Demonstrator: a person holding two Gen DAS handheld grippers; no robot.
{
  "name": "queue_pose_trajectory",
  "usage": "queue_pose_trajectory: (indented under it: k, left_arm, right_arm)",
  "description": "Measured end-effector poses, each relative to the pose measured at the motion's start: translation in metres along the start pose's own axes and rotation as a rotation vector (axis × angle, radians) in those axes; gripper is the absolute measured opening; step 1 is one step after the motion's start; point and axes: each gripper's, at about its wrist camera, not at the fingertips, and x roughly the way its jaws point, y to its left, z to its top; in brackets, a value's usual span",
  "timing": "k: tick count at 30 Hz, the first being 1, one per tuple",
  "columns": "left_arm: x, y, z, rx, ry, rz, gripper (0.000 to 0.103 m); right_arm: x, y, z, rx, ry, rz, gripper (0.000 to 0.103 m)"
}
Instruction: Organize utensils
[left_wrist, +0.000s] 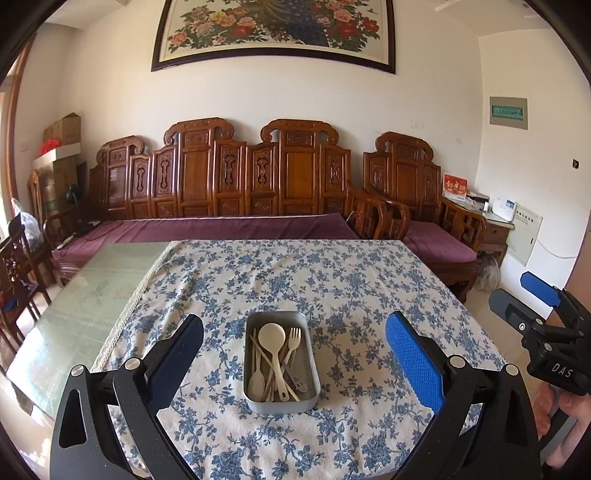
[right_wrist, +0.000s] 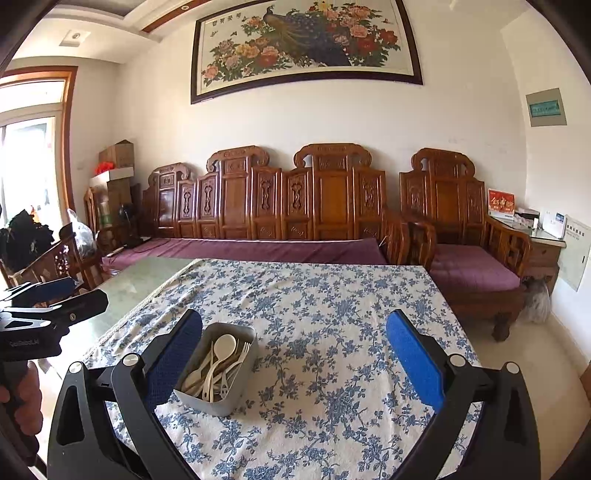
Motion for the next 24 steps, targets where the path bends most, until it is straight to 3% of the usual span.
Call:
queue_pose_trajectory:
  k: [24]
  left_arm:
    - [-0.0032,-0.0023,-0.0012,0.009,-0.011,0.010,0.095]
  right_arm:
    - [0.0068,-0.0033,-0.0045,0.013,0.012,-0.002,0.100]
